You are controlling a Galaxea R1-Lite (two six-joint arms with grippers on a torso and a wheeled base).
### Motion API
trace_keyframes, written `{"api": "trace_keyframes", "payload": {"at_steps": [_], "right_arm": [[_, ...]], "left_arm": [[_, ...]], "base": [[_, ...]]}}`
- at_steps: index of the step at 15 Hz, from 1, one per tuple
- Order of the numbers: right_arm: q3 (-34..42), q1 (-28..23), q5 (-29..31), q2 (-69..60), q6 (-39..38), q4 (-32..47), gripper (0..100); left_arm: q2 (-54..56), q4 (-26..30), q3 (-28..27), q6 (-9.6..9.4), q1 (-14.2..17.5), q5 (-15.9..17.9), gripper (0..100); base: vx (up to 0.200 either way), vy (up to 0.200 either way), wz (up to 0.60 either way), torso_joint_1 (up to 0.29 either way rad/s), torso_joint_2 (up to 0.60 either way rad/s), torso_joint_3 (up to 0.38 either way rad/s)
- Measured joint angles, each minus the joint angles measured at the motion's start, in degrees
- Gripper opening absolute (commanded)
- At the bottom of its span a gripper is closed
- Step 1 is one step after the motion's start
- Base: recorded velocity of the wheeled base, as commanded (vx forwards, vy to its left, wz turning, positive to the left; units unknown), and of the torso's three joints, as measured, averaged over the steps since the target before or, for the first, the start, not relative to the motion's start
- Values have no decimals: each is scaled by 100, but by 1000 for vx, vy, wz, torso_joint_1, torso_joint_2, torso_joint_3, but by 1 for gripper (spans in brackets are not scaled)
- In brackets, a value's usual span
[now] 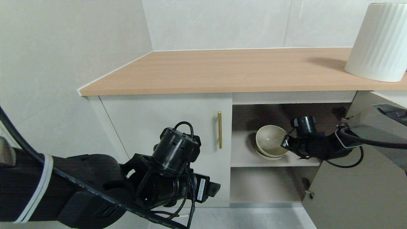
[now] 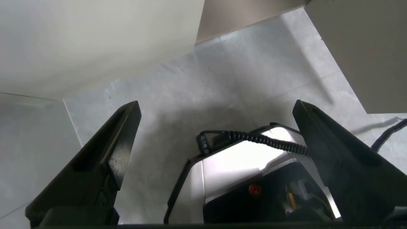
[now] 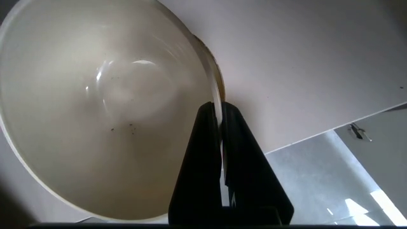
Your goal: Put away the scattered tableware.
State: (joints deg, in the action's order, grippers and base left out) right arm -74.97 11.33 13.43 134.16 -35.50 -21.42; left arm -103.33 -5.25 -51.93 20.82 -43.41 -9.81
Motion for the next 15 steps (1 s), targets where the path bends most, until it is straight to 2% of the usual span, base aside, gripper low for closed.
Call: {"api": "trace_keyframes", "payload": {"at_steps": [1,2,15], "right_arm": [[0,0,0,2,0,0,0],[0,2,2,5,-2,0,100],[146,38,-72,-205,17,243,100]], "left_arm": [[-1,0,0,-2,0,-1,100],[-1,0,0,0,0,-1,100],[10,0,0,0,0,-1,100]], "base": [[0,0,0,0,0,0],[0,0,0,0,0,0],[0,0,0,0,0,0]]}}
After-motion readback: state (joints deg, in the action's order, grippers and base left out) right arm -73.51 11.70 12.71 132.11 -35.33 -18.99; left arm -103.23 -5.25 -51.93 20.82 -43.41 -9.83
